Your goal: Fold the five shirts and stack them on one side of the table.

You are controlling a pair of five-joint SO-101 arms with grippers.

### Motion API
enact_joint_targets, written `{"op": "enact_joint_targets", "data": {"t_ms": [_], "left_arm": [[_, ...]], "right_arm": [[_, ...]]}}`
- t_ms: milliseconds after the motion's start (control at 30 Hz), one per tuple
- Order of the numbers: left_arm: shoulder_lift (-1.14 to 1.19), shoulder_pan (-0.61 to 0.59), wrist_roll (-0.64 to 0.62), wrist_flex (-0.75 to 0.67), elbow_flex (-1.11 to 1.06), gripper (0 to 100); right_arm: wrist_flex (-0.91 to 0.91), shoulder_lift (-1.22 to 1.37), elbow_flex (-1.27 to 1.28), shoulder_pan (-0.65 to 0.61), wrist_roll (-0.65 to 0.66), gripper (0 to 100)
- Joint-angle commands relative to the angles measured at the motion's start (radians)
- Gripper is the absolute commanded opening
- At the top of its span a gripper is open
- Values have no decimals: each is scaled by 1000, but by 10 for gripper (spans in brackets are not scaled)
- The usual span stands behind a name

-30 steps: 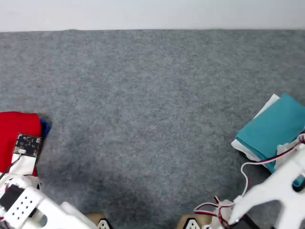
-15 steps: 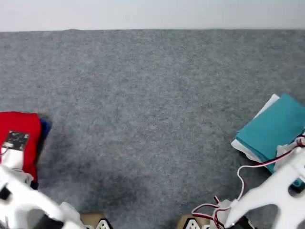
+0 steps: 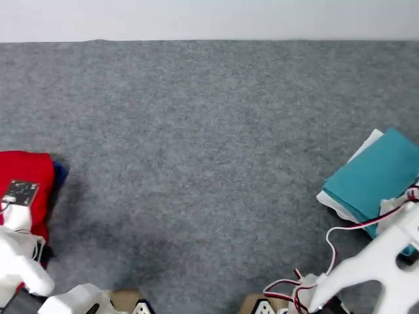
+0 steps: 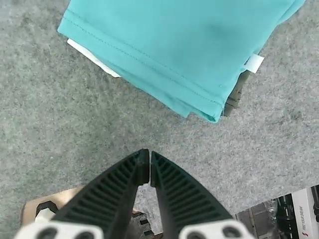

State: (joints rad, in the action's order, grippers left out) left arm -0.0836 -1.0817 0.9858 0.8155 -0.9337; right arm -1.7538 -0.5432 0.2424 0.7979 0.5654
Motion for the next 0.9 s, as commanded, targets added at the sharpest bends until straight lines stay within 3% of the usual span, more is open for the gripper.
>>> {"op": "enact_joint_targets", "data": {"t_ms": [0, 167, 400, 667, 867], "left_arm": [[48, 6, -3, -98, 13, 9], [-68, 57, -11, -3, 13, 6], [-410, 206, -236, 239, 119, 6], [-695, 491, -534, 400, 289, 6], [-796, 769, -753, 410, 398, 6]], "right_arm": [[-36, -30, -5, 10, -11, 10], [-38, -31, -5, 15, -11, 10], [-41, -74, -5, 13, -11, 9], [-41, -165, -3, 13, -9, 9], [-41, -225, 44, 10, -6, 9]]}}
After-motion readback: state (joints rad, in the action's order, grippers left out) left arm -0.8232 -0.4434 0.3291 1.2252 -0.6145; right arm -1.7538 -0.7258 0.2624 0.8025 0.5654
